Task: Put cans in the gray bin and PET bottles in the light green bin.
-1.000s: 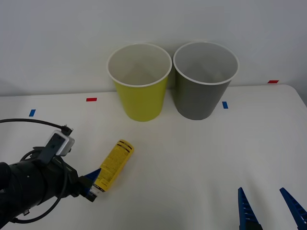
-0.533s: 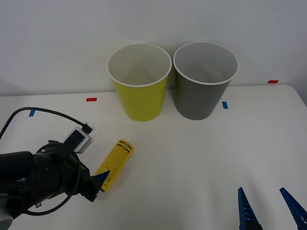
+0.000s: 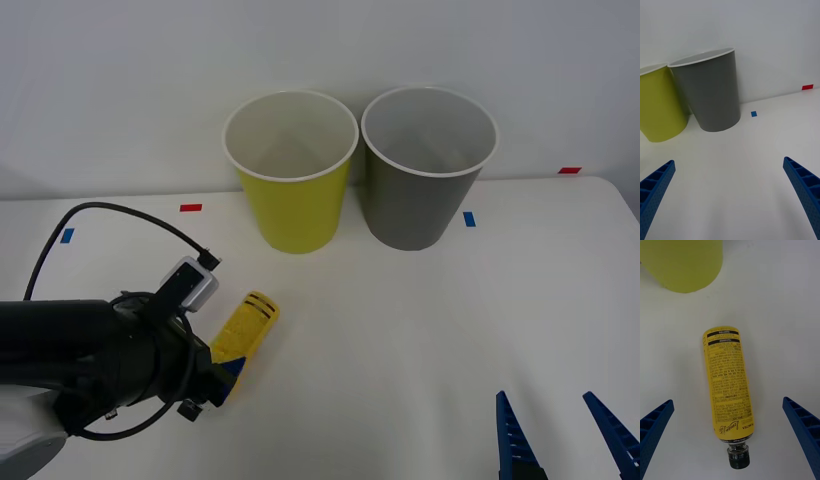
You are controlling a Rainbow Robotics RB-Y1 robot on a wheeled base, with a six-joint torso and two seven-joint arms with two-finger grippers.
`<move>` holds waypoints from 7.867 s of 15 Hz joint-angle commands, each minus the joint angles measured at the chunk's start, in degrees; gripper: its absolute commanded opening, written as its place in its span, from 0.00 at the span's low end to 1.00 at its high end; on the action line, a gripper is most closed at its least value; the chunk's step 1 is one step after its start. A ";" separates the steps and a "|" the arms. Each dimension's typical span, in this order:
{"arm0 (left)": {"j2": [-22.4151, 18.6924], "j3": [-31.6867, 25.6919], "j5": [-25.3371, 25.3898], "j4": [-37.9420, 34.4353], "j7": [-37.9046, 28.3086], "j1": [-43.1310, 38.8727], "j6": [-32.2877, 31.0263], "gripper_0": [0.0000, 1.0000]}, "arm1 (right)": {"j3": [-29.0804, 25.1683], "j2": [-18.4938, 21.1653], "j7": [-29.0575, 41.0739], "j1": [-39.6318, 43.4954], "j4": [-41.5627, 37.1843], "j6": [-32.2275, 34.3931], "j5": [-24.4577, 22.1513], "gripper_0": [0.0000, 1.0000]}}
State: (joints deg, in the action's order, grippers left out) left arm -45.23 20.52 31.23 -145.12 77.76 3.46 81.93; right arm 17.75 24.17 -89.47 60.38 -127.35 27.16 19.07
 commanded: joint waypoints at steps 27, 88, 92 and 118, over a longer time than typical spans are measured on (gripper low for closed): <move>20.35 8.04 -6.01 26.91 0.11 20.71 17.03 1.00 | 0.00 0.00 0.00 0.00 0.00 0.00 0.00 1.00; 24.05 2.68 -6.10 40.44 13.12 21.41 9.74 0.00 | 0.00 0.00 0.00 0.00 0.00 0.00 0.00 1.00; 23.78 -1.45 -3.72 34.91 13.74 21.23 11.49 0.00 | 0.00 0.00 0.00 0.00 0.00 0.00 0.00 1.00; 21.76 -42.67 14.38 -4.88 13.12 18.77 15.80 0.00 | 0.00 0.00 0.00 0.00 0.00 0.00 0.00 1.00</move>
State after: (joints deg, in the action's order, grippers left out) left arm -23.43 -21.65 46.68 -150.00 90.83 20.85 98.03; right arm 17.75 24.17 -89.47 60.38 -127.35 27.16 19.07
